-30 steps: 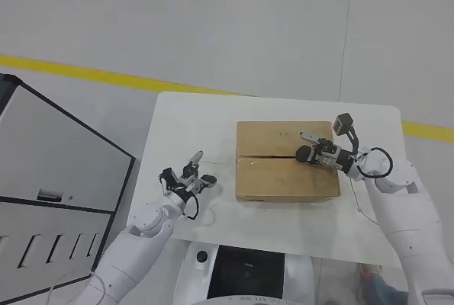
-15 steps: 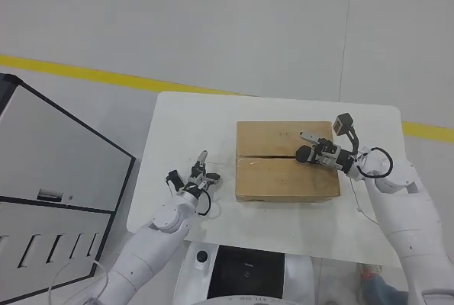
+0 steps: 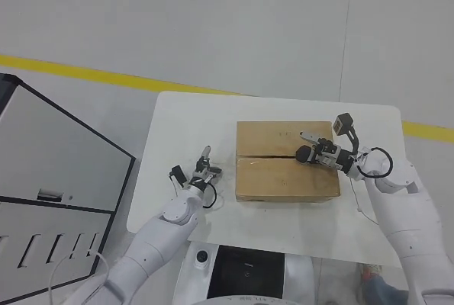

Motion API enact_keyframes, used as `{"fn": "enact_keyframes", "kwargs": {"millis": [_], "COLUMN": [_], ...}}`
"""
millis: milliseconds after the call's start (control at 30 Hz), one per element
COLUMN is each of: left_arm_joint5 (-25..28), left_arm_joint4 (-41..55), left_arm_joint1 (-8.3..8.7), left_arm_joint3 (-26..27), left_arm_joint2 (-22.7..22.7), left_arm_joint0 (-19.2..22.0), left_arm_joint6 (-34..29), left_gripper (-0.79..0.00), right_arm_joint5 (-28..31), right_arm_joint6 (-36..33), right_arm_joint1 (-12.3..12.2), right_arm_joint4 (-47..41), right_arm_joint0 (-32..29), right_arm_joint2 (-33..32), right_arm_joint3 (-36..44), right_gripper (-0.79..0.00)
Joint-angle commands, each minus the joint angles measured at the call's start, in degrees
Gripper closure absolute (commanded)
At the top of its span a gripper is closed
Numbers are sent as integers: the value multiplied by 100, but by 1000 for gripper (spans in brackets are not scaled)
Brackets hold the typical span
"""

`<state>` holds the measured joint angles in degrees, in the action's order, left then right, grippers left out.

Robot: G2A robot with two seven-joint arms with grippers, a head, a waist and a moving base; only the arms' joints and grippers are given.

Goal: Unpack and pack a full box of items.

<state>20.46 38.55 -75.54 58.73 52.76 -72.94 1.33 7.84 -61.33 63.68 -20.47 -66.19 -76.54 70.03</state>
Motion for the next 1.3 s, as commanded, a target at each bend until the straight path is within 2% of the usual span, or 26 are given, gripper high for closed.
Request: {"fn": "enact_keyframes", "kwargs": {"millis": [0, 33, 67, 100, 133, 167, 233, 433, 567, 733, 1133, 1167, 1233, 1267], "left_arm_joint5": [35, 56, 75, 99, 118, 142, 187, 410, 930, 1205, 729, 675, 589, 549], "left_arm_joint4": [-18, -24, -25, -31, -32, -28, -30, -26, -163, -319, -663, -704, -743, -745], "left_arm_joint1": [-36, -53, -68, -82, -96, -108, -130, -154, -140, -110, -45, -48, -54, -59], "left_arm_joint3": [-90, -121, -153, -178, -198, -215, -237, -121, 102, 518, 2124, 2259, 2471, 2562], "left_arm_joint2": [-12, -16, -11, -8, -2, 9, 29, 174, 346, 591, 1030, 1023, 1028, 1025], "left_arm_joint0": [34, 46, 58, 67, 76, 80, 79, -33, -190, -406, -1034, -1094, -1192, -1234], "left_arm_joint6": [28, 36, 50, 62, 65, 69, 66, -18, -57, 18, 226, 249, 310, 332], "left_gripper": [-705, -668, -511, -388, -345, -182, 0, 0, 0, 0, 0, -126, -286, -336], "right_arm_joint5": [0, 0, 0, 0, 0, 0, 0, 0, 0, 0, 0, 0, 0, 0], "right_arm_joint6": [0, 0, 0, 0, 0, 0, 0, 0, 0, 0, 0, 0, 0, 0], "right_arm_joint1": [0, 0, 0, 0, 0, 0, 0, 0, 0, 0, 0, 0, 0, 0], "right_arm_joint4": [0, 0, 0, 0, 0, 0, 0, 0, 0, 0, 0, 0, 0, 0], "right_arm_joint0": [0, 0, 0, 0, 0, 0, 0, 0, 0, 0, 0, 0, 0, 0], "right_arm_joint2": [0, 0, 0, 0, 0, 0, 0, 0, 0, 0, 0, 0, 0, 0], "right_arm_joint3": [0, 0, 0, 0, 0, 0, 0, 0, 0, 0, 0, 0, 0, 0], "right_gripper": [-785, -785, -785, -785, -785, -785, -785, -785, -785, -785, -785, -785, -785, -785]}}
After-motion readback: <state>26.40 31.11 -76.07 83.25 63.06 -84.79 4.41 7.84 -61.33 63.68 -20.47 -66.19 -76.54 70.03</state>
